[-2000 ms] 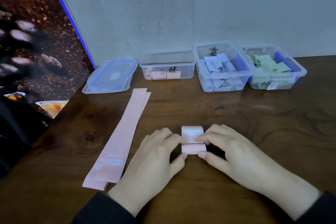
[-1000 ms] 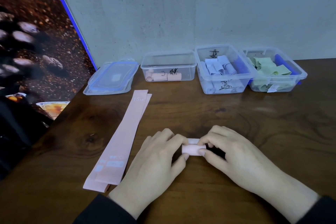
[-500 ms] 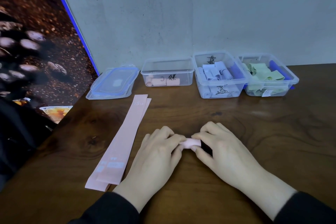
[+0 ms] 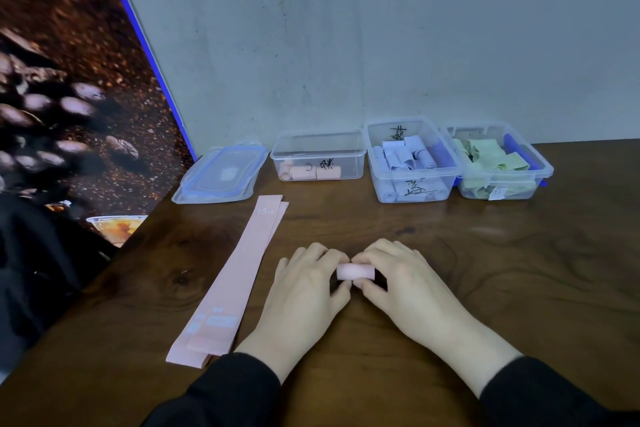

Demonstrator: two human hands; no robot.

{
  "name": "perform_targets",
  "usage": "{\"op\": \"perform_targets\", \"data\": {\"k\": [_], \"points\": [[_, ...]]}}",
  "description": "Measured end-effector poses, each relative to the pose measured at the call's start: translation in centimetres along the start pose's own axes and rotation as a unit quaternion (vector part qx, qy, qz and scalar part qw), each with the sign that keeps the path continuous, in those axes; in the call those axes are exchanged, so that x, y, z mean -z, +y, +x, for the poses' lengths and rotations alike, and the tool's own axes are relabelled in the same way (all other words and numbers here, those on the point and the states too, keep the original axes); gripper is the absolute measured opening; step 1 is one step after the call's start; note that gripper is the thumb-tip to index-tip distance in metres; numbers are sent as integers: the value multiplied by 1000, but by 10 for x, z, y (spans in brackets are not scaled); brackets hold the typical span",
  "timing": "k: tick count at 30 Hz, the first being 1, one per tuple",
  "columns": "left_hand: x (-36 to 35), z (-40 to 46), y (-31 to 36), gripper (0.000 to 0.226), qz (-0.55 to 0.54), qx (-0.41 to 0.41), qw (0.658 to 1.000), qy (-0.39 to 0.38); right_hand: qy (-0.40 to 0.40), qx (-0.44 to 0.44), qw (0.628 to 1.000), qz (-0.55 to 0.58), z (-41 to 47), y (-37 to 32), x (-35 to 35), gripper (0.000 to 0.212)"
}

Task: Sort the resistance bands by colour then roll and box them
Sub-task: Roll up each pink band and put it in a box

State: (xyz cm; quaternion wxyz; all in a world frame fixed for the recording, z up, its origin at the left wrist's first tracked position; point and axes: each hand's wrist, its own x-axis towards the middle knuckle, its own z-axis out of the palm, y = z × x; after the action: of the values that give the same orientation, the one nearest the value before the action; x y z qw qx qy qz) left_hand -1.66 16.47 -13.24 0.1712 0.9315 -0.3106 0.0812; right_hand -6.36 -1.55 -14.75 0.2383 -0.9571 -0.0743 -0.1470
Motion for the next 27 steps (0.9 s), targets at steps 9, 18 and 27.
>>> {"op": "perform_targets", "data": {"k": [9, 18, 27], "points": [[24, 5, 8, 37, -290, 83, 953, 5, 18, -105, 970, 219, -6, -8, 26, 19], [62, 46, -1, 29, -475, 73, 877, 21, 5, -163, 910, 381, 33, -34, 68, 19], [87, 121, -58, 12, -524, 46, 848, 63, 14, -149, 932, 330, 141, -34, 91, 15]]}}
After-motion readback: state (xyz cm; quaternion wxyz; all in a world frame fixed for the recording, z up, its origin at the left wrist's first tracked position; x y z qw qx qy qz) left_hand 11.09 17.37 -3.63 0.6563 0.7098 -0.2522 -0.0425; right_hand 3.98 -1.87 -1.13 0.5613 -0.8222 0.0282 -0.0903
